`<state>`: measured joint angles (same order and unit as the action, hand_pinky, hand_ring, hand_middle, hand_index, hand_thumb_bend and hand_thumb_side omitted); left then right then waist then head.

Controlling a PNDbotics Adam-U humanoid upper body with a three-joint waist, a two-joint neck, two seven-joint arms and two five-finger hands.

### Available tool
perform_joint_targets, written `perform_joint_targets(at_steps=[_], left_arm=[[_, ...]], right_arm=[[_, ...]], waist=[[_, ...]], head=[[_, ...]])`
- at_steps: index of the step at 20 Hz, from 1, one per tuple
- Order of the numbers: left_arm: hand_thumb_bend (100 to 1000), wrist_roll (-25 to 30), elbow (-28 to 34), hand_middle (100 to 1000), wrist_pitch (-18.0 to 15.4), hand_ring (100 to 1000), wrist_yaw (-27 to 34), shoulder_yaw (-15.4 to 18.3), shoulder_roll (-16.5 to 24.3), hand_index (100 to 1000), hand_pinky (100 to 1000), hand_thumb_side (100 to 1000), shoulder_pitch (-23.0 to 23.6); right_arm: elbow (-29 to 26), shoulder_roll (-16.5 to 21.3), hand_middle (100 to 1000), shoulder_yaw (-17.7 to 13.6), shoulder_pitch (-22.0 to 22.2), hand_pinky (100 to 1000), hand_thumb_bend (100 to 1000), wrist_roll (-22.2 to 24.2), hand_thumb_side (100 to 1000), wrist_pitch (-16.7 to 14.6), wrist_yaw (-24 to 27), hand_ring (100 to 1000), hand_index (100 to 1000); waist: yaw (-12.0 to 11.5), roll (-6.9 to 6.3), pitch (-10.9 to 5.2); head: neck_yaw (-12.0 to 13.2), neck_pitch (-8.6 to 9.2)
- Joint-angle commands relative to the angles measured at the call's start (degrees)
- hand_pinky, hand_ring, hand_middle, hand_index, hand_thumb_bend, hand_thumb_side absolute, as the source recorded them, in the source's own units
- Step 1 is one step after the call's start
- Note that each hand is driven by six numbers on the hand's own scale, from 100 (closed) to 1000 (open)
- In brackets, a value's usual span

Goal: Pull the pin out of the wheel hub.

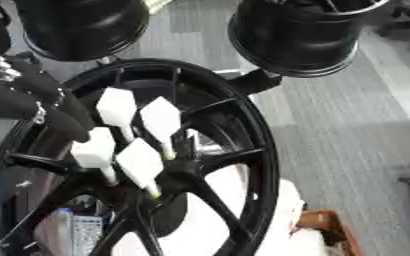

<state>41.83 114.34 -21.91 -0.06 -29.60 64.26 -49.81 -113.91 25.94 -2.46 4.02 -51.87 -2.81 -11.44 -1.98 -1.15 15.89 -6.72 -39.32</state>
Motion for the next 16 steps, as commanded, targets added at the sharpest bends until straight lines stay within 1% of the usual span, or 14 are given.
perform_joint_targets(at_steps=[1,4,12,16], left_arm=[[100,5.3,0.3,792,-2.5,818,-0.6,-0.4,-0.1,896,829,636,-1.6],[100,5.9,0.3,792,0.4,817,-0.1,-1.0,-1.3,913,828,655,-2.9],[100,6.7,0.3,791,7.8,816,0.8,-1.7,-3.7,901,830,654,-5.5],[100,6.4,0.2,788,11.5,813,1.0,-1.7,-4.5,918,829,636,-6.1]], right_arm=[[-0.7,0.4,683,-0.4,-0.2,815,129,-0.1,278,0.2,0.1,787,796],[-0.7,0.1,683,-0.4,-0.1,815,128,-0.1,279,0.2,0.2,787,796],[-0.7,-0.3,682,-0.2,0.0,815,128,-0.1,282,0.3,0.2,787,797],[-0.7,-0.6,681,-0.2,-0.1,815,128,-0.1,283,0.3,0.3,786,796]], waist=[[0.0,0.03,-0.87],[-0.1,0.11,-0.87],[-0.1,0.36,-0.82],[-0.1,0.42,-0.63]], head=[[0.3,-0.27],[0.6,-0.18],[0.8,-0.03],[0.8,0.27]])
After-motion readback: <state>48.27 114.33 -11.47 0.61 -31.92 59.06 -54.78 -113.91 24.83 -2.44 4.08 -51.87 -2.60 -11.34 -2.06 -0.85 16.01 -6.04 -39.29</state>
